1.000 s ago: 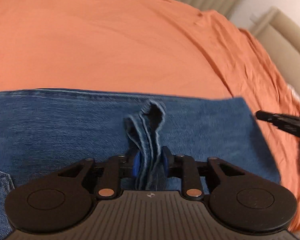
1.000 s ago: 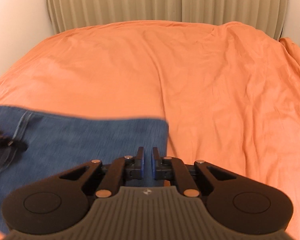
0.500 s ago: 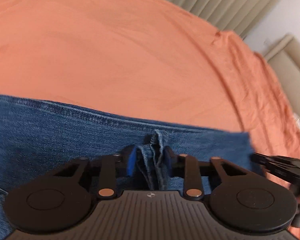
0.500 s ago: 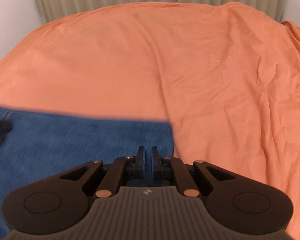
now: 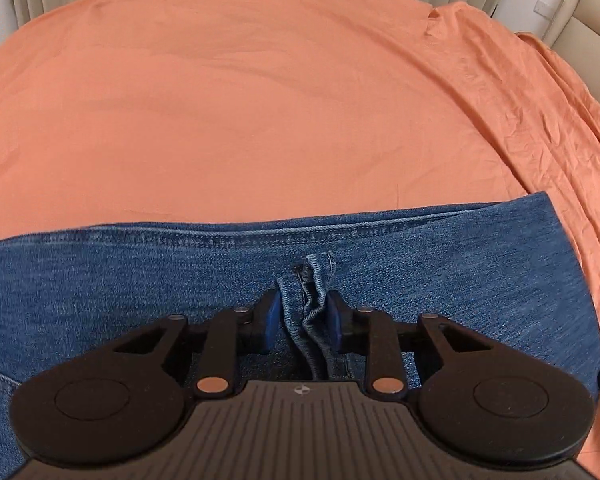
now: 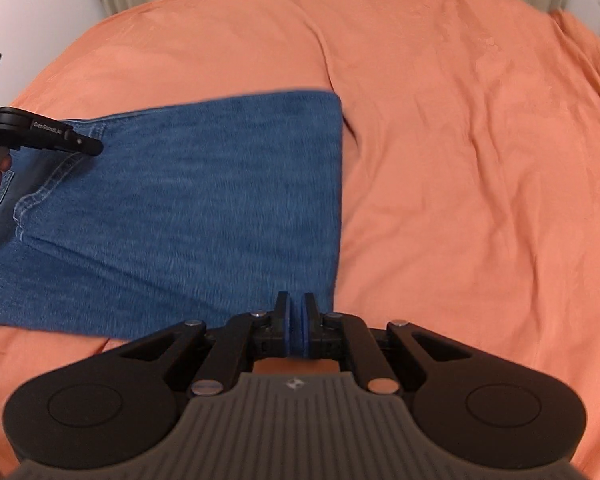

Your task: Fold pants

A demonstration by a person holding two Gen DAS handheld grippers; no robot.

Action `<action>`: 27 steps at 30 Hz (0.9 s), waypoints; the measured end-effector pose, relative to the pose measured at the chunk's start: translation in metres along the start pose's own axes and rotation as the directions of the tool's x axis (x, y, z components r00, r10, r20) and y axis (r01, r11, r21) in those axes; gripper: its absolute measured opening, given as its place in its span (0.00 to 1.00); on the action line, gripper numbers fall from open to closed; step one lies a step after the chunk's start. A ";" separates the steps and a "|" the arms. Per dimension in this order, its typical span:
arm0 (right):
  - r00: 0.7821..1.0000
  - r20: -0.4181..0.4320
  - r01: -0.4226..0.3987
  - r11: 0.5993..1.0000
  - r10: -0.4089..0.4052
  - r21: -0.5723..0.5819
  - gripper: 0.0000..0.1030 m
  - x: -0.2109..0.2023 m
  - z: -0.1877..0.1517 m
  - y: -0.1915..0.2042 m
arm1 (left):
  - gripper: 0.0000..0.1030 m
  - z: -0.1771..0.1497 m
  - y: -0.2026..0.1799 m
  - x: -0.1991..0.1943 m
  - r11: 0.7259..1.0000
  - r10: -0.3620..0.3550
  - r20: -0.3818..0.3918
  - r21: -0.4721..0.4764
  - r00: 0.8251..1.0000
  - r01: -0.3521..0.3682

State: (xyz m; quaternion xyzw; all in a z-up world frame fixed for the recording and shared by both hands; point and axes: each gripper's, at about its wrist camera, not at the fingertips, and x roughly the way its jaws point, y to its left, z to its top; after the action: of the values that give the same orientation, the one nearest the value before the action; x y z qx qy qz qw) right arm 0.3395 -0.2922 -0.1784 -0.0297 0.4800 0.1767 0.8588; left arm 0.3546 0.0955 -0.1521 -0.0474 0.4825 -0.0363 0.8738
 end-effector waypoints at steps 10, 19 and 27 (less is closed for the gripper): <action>0.996 -0.068 0.056 0.997 -0.060 -0.054 0.00 0.016 0.003 0.010 | 0.44 -0.013 -0.004 -0.045 0.995 0.070 -0.041 0.073 0.997 -0.067; 0.994 -0.045 0.091 0.983 -0.099 -0.158 0.03 -0.009 0.022 0.046 | 0.44 -0.050 0.007 -0.113 0.988 0.059 0.012 0.140 0.998 -0.060; 1.000 -0.012 -0.029 0.921 0.027 -0.388 0.05 -0.019 0.049 0.128 | 0.46 -0.078 0.085 -0.175 0.993 0.112 0.068 0.028 0.991 -0.114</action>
State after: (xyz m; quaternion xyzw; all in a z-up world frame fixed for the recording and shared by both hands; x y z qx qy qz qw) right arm 0.3281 -0.1671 -0.1210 -0.1931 0.4385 0.2804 0.8317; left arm 0.1970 0.1950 -0.0560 -0.0070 0.4546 0.0071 0.8906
